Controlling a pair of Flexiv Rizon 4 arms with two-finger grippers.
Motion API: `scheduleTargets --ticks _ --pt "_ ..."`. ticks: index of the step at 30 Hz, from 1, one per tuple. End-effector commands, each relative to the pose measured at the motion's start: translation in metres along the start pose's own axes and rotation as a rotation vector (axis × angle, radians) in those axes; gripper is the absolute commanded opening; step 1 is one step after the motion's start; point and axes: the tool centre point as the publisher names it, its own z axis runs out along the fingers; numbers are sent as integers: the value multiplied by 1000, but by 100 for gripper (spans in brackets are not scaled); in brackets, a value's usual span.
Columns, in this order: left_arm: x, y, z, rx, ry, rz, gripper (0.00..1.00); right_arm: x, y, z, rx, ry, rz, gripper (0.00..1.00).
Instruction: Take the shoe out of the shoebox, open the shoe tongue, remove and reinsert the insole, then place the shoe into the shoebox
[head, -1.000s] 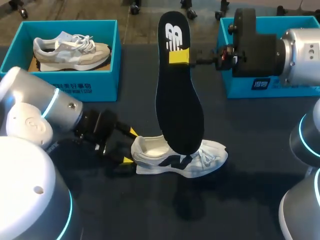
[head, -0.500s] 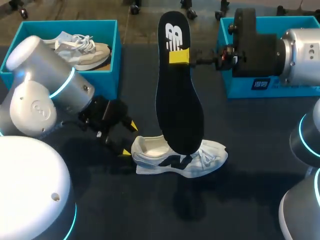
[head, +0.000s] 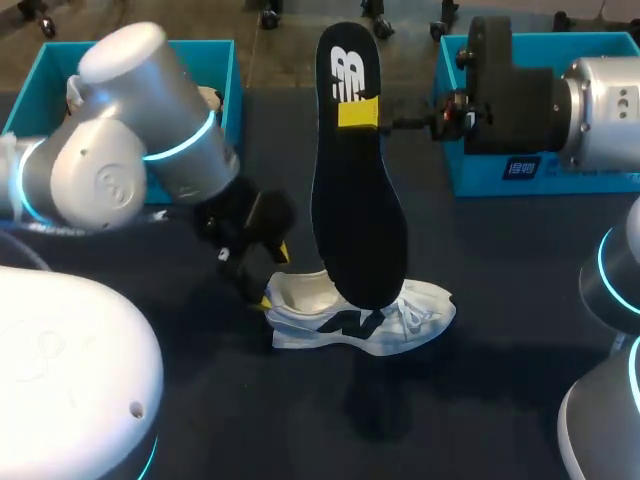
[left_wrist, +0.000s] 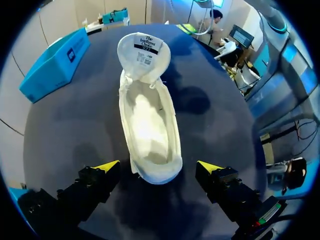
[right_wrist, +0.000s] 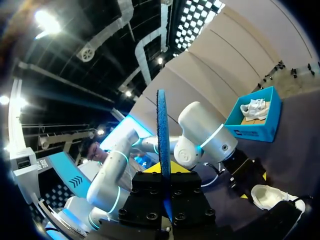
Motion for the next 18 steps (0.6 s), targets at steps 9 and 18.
scheduleTargets --ticks 9,18 --pt "4 -11 -3 -254 -43 -145 100 0 1 5 -1 -3 1 0" --pt "16 -15 3 -290 -22 -140 100 0 1 5 -1 -3 1 0"
